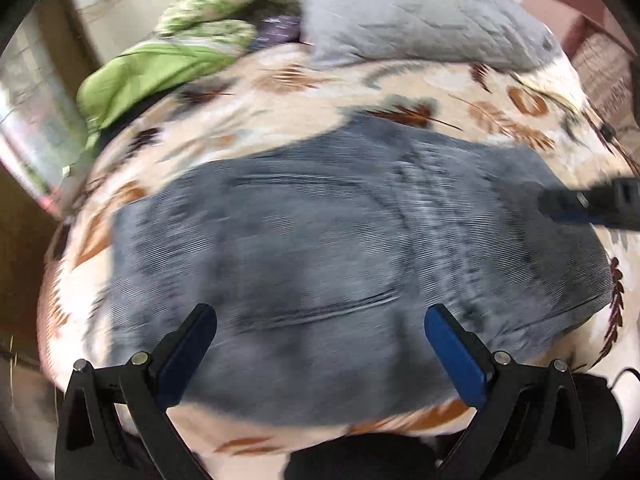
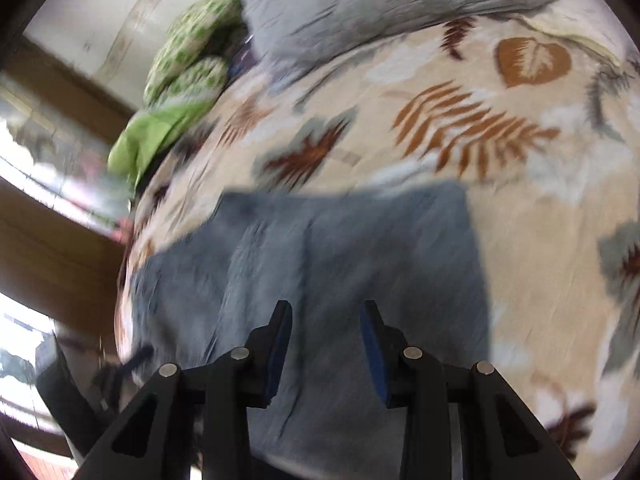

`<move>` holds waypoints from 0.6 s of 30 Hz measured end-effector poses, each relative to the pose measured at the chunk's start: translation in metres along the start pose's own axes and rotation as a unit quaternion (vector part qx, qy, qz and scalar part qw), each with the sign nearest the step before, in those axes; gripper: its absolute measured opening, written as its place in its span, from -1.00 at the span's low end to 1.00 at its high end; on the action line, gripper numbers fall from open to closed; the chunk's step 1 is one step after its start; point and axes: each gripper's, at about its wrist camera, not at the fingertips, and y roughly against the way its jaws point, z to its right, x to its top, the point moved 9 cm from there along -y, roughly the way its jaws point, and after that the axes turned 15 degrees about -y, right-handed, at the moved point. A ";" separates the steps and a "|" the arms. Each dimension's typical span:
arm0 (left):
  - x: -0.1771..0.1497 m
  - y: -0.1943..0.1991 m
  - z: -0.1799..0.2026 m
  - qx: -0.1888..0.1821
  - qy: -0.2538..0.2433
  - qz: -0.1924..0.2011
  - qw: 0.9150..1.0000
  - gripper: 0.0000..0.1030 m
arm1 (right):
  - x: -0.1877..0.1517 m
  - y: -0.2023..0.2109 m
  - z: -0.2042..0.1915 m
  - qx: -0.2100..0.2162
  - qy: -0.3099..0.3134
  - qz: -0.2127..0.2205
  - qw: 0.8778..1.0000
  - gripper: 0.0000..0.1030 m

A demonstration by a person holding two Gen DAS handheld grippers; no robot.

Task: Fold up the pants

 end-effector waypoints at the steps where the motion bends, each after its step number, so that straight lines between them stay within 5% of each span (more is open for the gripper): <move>1: -0.007 0.003 -0.012 0.008 0.009 0.000 1.000 1.00 | -0.010 0.002 -0.007 0.003 0.009 -0.004 1.000 -0.26; 5: -0.048 0.018 -0.066 0.036 0.065 -0.008 0.997 1.00 | -0.046 -0.001 -0.052 0.034 0.036 -0.026 0.998 -0.21; 11: -0.113 0.027 -0.142 0.044 0.174 -0.019 0.984 1.00 | -0.086 -0.013 -0.098 0.060 0.098 -0.005 0.993 -0.21; 18: -0.159 0.010 -0.166 -0.018 0.275 -0.039 0.960 1.00 | -0.100 -0.030 -0.091 0.063 0.090 -0.012 0.994 -0.21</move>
